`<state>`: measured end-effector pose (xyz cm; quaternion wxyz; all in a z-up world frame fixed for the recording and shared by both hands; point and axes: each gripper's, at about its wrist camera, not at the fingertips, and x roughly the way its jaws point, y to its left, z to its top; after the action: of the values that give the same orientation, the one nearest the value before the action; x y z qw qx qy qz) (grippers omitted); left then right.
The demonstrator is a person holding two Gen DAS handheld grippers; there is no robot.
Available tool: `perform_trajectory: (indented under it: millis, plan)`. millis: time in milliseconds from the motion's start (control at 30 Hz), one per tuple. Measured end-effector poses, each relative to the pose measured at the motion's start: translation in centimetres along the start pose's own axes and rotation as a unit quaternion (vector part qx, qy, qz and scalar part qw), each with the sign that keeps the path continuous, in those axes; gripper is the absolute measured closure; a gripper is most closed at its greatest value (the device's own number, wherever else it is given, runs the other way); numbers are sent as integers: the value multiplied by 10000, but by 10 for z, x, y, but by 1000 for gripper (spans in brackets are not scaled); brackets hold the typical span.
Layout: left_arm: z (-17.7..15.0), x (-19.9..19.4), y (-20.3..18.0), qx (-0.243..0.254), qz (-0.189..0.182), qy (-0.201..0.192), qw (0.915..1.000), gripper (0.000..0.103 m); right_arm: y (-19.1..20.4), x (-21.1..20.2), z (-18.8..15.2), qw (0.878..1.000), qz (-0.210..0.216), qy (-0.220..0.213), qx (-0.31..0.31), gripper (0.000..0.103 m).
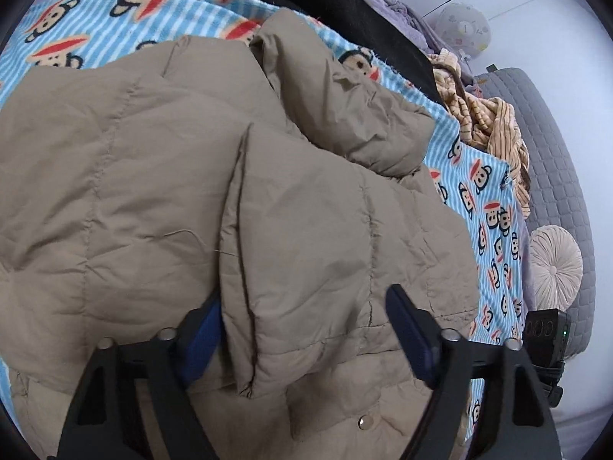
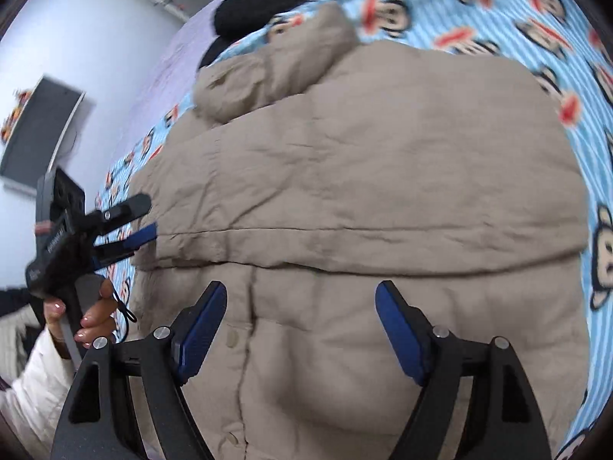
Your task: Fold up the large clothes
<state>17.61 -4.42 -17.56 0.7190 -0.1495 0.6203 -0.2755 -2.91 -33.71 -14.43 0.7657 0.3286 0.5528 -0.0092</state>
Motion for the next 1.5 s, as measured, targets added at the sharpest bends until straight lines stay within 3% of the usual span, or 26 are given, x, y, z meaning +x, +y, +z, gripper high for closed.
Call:
perform_trajectory:
  millis: [33,67,100,133,233,333,433,600,700,767,867,1000,1167,1233,1300,1400,1500]
  plan:
    - [1,7,-3,-2,34,66,10000,54,-14,-3,-2,9997,65,-2,215,34]
    - [2,12,-8,19,14,130,9999,83,-28,-5,-3,9992,88,-3,383,63]
    - [2,15,-12,1,-47,156,9999,89,-37,-5,-4,9988,12,-1,486,76]
    - [1,14,-17,6,-36,71,10000,89,-44,-6,-4,9986,-86,-11,531,89]
    - [-2,-5,-27,213,102,-301,9993,89,-52,-4,0,9986,-326,-68,404,95]
    - [-3,-17,-14,230,496,-430,9976,89,-45,-10,13,9950,-939,-334,-99,95]
    - [-3,-9,6,154,752,-283,9967,90,-56,-24,34,9830,-1638,-767,-315,95]
    - [-5,-17,15,162,988,-448,9940,89,-92,-15,39,9872,-1438,-634,262,102]
    - [-8,-35,21,98,1145,-543,9919,89,-88,-20,34,9871,-1489,-555,166,101]
    - [-10,-46,22,202,1326,-566,9894,89,-82,-30,26,9875,-1514,-449,-4,96]
    - [-11,-67,20,380,1609,-721,9836,89,-73,-49,7,9902,-1341,-340,-183,96]
    - [-7,-83,8,530,1468,-987,9828,89,-68,-77,-3,9913,-1125,-648,-205,95]
    - [6,-50,-22,944,1426,-892,9812,89,-76,-79,38,9893,-1045,-1020,67,93]
    - [4,-26,-25,1022,1612,-742,9788,89,-81,-69,56,9897,-929,-1060,240,90]
    - [-1,2,-14,936,1854,-399,9774,89,-87,-55,63,9909,-902,-956,307,70]
    - [-7,14,-1,805,1624,-388,9827,89,-101,-21,63,9916,-1137,-514,348,70]
    - [-5,-1,-7,734,1720,-462,9813,89,-100,-20,64,9909,-1170,-538,381,70]
